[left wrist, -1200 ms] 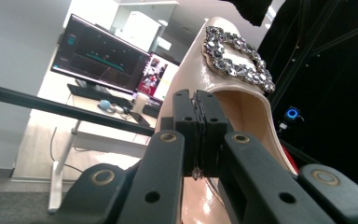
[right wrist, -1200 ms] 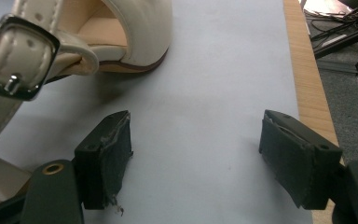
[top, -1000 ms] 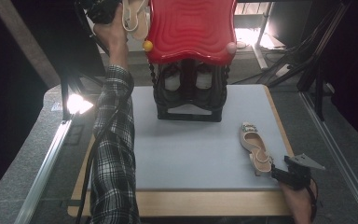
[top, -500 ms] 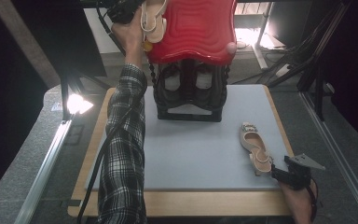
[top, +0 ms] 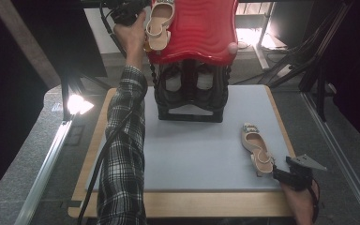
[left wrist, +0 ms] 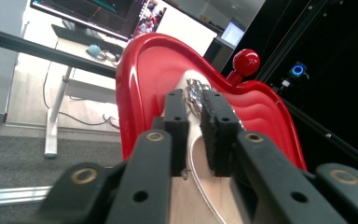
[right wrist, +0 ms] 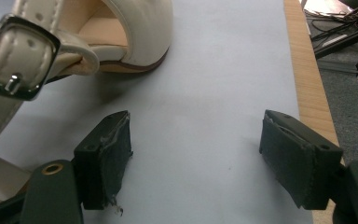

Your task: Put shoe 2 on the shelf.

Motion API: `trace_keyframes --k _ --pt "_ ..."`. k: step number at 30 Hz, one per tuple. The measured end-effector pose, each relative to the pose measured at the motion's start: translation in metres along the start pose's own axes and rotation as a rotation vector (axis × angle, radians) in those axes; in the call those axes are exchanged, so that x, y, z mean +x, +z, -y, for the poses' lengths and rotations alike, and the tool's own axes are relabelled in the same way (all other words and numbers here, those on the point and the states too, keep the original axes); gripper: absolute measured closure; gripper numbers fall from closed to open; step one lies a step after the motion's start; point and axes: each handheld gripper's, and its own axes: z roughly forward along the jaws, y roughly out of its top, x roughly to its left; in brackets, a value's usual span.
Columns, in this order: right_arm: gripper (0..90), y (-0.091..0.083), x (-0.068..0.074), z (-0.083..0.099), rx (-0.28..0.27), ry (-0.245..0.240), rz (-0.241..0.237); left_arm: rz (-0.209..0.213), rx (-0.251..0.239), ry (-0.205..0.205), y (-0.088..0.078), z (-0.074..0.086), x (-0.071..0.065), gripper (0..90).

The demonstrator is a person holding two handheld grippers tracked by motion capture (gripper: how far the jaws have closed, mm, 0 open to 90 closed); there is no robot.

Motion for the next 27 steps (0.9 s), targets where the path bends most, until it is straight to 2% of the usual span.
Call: trace_keyframes --k 4,9,14,18,22,24,27 --pt "24.8 0.000 0.000 0.000 0.000 -0.001 0.001 -0.007 -0.020 0.029 -0.007 0.001 0.003 70.0" --pt "24.8 0.000 0.000 0.000 0.000 -0.002 0.001 -0.029 -0.054 0.047 -0.015 0.004 0.010 55.8" --pt "24.8 0.000 0.000 0.000 0.001 -0.002 0.001 -0.084 -0.071 0.074 -0.025 0.008 0.022 41.8" --pt "24.7 0.000 0.000 0.000 0.001 -0.002 0.002 -0.121 -0.071 0.099 -0.031 0.014 0.033 32.9" --pt "24.7 0.000 0.000 0.000 0.002 -0.003 0.001 -0.147 -0.060 0.102 -0.040 0.021 0.046 26.6" --pt "24.7 0.000 0.000 0.000 0.002 -0.004 0.002 -0.144 -0.050 0.100 -0.044 0.026 0.052 23.3" --pt "24.5 0.000 0.001 0.000 0.002 -0.001 0.001 -0.174 -0.030 0.138 -0.051 0.032 0.056 18.9"
